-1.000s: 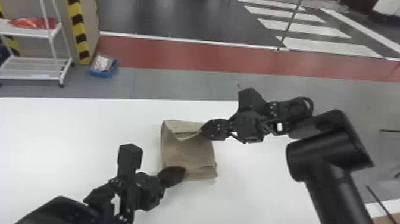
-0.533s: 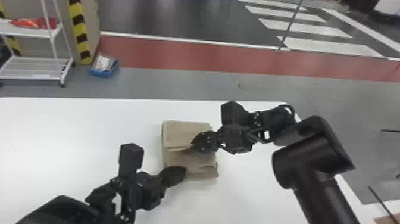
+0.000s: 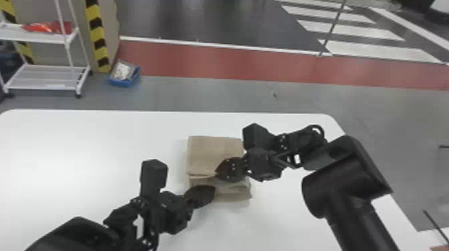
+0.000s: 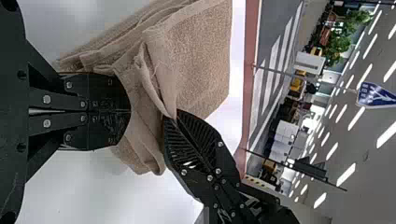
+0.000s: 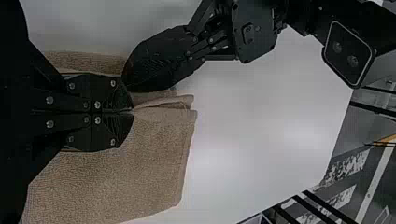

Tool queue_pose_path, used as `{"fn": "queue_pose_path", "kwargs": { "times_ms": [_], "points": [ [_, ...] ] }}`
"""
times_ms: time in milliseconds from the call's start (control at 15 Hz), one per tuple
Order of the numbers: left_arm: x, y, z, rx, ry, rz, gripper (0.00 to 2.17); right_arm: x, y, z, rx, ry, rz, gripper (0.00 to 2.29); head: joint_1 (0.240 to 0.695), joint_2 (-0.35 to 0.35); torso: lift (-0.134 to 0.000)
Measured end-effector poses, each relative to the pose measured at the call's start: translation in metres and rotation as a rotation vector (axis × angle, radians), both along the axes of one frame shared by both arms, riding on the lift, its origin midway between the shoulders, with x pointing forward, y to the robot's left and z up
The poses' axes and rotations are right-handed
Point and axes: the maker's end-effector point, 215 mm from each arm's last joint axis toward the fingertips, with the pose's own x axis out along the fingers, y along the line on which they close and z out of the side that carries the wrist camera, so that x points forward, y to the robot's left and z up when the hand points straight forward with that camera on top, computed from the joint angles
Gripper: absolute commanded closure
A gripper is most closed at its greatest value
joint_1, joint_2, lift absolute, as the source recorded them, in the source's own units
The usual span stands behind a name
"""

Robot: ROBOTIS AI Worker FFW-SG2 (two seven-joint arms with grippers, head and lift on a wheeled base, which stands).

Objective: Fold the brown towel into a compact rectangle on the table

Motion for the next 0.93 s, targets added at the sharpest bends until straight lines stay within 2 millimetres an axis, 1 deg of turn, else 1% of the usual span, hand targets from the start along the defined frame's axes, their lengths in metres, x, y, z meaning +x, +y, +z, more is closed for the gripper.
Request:
{"fn": "queue_pose_path", "kwargs": {
  "times_ms": [133, 333, 533, 733, 867, 933],
  "points": [
    [0.000, -0.001, 0.001, 0.000, -0.001, -0.001, 1.71, -0.001, 0.000, -0.004, 0.001, 0.011, -0.002, 1.40, 0.695, -0.213, -0.124],
    [0.002, -0.002, 0.001, 0.001, -0.004, -0.001, 1.71, -0.009, 0.002, -0.009, 0.021, 0.031, -0.007, 1.40, 0.695, -0.213, -0.124],
    [0.002, -0.001, 0.001, 0.002, -0.005, 0.001, 1.71, -0.010, -0.004, 0.000, 0.031, 0.014, -0.022, 1.40, 0.695, -0.217, -0.124],
    [0.003, -0.002, 0.002, 0.004, -0.005, 0.002, 1.71, -0.002, -0.021, 0.014, 0.045, -0.011, -0.059, 1.40, 0.695, -0.234, -0.124],
    [0.004, -0.003, 0.002, 0.003, -0.006, 0.003, 1.71, 0.002, -0.028, 0.024, 0.062, -0.024, -0.074, 1.40, 0.695, -0.242, -0.124],
    [0.004, -0.003, 0.002, 0.002, -0.006, 0.003, 1.71, 0.002, -0.029, 0.025, 0.063, -0.025, -0.078, 1.39, 0.695, -0.244, -0.124]
  ]
}}
